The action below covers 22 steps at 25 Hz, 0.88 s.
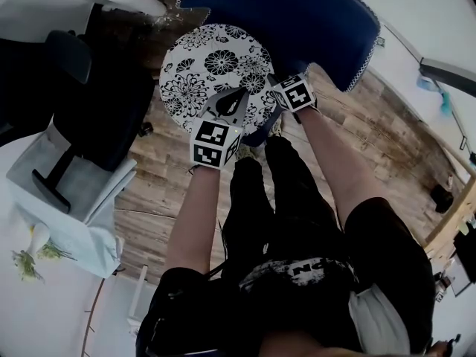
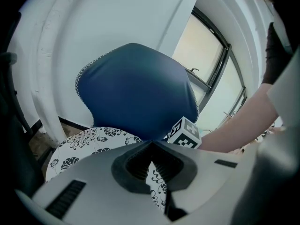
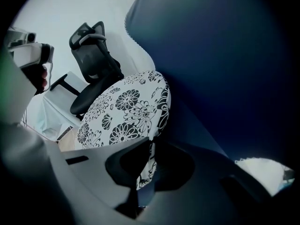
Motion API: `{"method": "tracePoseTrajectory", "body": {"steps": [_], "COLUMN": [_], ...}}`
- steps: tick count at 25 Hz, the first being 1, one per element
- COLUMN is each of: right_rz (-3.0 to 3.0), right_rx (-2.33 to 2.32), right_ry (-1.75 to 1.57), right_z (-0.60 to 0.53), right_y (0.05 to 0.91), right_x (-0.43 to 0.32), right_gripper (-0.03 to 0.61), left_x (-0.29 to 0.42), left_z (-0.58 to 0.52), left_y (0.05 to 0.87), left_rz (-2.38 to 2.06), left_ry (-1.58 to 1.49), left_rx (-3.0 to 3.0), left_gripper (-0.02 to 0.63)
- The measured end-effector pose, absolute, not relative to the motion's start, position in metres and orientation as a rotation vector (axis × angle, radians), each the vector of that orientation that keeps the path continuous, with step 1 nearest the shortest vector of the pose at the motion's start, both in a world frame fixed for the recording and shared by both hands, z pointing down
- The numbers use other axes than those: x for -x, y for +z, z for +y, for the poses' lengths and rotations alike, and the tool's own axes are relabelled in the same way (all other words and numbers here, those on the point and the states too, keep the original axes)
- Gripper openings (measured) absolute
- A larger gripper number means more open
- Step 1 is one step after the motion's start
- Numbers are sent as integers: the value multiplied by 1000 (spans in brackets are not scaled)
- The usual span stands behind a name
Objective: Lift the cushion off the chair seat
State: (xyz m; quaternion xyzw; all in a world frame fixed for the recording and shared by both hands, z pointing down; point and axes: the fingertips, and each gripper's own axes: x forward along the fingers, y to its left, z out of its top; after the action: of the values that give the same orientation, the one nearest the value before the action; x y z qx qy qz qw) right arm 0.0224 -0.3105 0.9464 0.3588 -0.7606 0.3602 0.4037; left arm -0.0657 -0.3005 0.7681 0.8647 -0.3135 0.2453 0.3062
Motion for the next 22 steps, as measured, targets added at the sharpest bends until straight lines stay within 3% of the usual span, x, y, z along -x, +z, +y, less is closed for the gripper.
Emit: {"method": "tracePoseTrajectory", "body": {"steps": [10,22], "right_rz": [-2002,-2218], "right_rx": [-905,-865], "right_ry": [888,733], "right_z": [-322,-342], "right_y": [903,788], "right_x": [-15,18], "right_gripper": [32,31], "left_x": [72,95], "left_z": [-311,-325], "left_y": [736,664], "left_rz": [-856,-962], "left_ry": [699,688], "left_rx": [-2330,-2353], "left_gripper": [12,12]}}
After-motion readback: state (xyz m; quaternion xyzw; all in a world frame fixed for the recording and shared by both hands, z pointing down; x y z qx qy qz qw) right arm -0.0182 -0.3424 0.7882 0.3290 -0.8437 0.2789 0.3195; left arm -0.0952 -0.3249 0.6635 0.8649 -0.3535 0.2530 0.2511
